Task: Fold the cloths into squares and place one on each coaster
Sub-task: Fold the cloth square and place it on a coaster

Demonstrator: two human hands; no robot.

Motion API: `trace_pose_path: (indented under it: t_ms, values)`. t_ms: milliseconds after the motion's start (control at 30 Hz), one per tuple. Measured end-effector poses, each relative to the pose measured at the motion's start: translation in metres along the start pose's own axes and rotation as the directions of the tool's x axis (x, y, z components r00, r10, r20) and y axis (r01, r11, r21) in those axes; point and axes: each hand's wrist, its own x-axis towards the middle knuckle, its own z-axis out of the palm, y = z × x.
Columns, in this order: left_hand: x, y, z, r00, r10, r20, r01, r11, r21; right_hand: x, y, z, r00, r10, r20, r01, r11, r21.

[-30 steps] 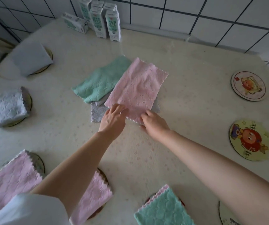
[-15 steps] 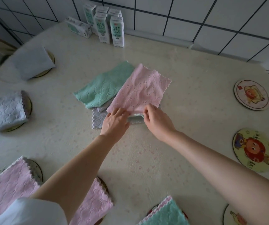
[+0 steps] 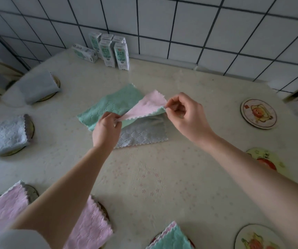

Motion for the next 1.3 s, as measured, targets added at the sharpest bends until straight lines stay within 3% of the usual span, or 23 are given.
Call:
trace_pose_path:
  t_ms: [167, 267, 533, 700, 833, 1100, 1300]
  values:
    - [-0.020, 0.040, -0.004, 0.995, -0.076, -0.060, 0.064, 0.983, -0.174, -0.020, 0.008, -0.047, 0.976, -0.219, -0.021, 0.213, 0.965, -0.154]
    - [-0.040, 0.069, -0.005, 0.994, -0.071, -0.085, 0.043, 0.956, -0.290, -0.038, 0.019, -0.078, 0.962, -0.266, -0.062, 0.246, 0.944, -0.221]
    - [-0.132, 0.149, -0.003, 0.967, 0.161, -0.196, -0.186, 0.975, -0.118, -0.110, 0.050, -0.184, 0.986, -0.146, -0.076, 0.133, 0.979, -0.153]
    - [-0.164, 0.187, 0.002, 0.934, 0.316, -0.169, -0.313, 0.949, 0.048, -0.135, 0.071, -0.230, 0.997, -0.068, -0.024, 0.061, 0.977, -0.203]
    - [-0.170, 0.211, 0.000, 0.928, 0.354, -0.118, -0.340, 0.933, 0.121, -0.137, 0.078, -0.249, 0.999, -0.040, -0.002, 0.039, 0.978, -0.206]
    - [-0.188, 0.240, -0.010, 0.881, 0.420, -0.219, -0.396, 0.907, 0.146, -0.153, 0.058, -0.283, 0.957, -0.266, -0.116, 0.233, 0.943, -0.237]
    - [-0.250, 0.213, 0.020, 0.870, 0.470, -0.147, -0.459, 0.882, 0.104, -0.217, 0.092, -0.281, 0.972, -0.232, -0.043, 0.211, 0.936, -0.281]
